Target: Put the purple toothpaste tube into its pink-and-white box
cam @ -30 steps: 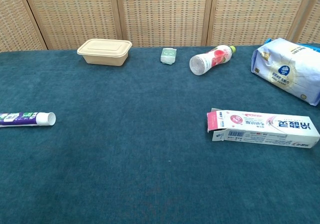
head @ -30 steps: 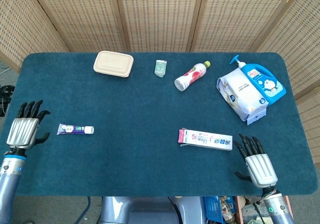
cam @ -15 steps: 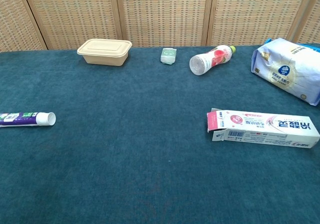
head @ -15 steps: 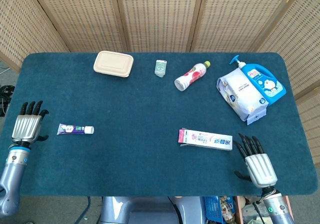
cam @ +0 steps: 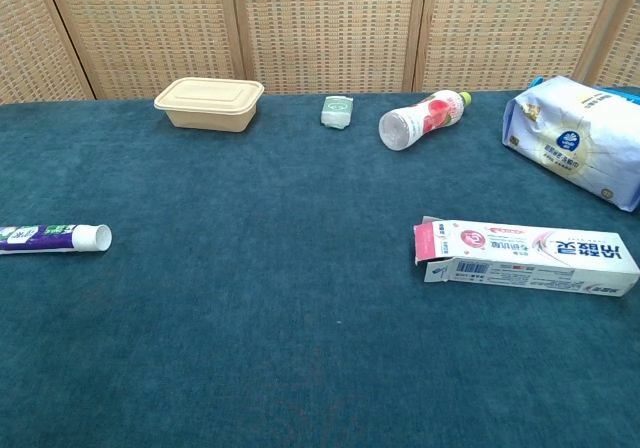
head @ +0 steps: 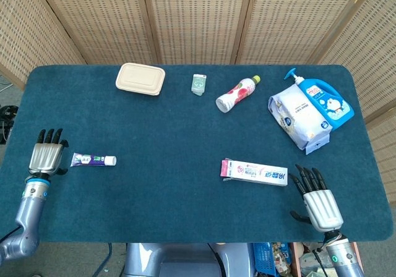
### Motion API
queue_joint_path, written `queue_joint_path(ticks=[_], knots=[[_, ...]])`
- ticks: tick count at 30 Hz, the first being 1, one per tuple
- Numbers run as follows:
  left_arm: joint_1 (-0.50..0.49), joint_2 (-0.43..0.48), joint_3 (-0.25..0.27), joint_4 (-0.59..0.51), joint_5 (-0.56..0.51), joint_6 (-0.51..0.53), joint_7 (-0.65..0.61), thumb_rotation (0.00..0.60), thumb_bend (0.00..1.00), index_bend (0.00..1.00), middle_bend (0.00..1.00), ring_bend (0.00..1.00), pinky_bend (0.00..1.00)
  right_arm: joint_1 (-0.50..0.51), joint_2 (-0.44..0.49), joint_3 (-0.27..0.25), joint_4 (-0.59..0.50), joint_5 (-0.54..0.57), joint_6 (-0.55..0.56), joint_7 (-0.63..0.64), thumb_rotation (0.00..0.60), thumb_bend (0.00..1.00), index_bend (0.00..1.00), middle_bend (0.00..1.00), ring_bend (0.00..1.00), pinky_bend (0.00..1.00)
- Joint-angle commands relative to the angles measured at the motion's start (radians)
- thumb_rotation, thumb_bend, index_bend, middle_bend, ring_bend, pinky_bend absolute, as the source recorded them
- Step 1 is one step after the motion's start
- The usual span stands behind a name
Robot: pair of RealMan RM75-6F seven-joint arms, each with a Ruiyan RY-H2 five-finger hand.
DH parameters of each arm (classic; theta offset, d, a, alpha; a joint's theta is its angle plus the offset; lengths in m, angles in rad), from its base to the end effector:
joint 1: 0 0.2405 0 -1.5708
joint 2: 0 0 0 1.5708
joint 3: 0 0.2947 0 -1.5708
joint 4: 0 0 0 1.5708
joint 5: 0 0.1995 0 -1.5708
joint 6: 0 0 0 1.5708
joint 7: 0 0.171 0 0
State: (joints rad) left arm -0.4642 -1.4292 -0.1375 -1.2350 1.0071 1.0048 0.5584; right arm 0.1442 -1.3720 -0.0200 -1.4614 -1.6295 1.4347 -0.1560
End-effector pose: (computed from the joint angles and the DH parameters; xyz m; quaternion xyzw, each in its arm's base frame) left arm -0.3699 0.3586 0.0778 -0.6847 -0.3400 -0.1458 0.6279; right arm -0.3204 -0.2129 0.0802 0.6792 -0.3490 0.3800 0.5220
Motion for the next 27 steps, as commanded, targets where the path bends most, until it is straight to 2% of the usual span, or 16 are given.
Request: queue_joint_path(ticks=[1,9,22,27], knots=[[-0.009,-0.013,0.003,0.01,-0.005,-0.002,0.009,0.6,0.15,0.34,0.07,0.0,0.0,0.0,0.0,0.0,0.0,0.001,-0.001,0.001,0.6,0.03,0.14,0.0,0.0,0.0],[-0.029,-0.045,-0.002,0.03,-0.017,-0.011,0.009,0.6,0.15,0.35,0.08,0.0,0.0,0.0,0.001,-0.001,0.0,-0.003,0.001,0.004,0.6,0.03,0.14,0.0,0.0,0.0],[-0.067,-0.1,0.0,0.032,-0.057,-0.013,0.078,0.6,0.16,0.37,0.09,0.0,0.0,0.0,0.006,0.0,-0.004,-0.002,0.002,0.012,0.6,0.03,0.14,0.0,0.0,0.0],[-0.074,-0.111,0.005,0.033,-0.061,-0.009,0.086,0.6,0.17,0.4,0.1,0.0,0.0,-0.001,0.008,0.001,-0.006,-0.003,0.007,0.016,0.6,0.03,0.14,0.0,0.0,0.0]])
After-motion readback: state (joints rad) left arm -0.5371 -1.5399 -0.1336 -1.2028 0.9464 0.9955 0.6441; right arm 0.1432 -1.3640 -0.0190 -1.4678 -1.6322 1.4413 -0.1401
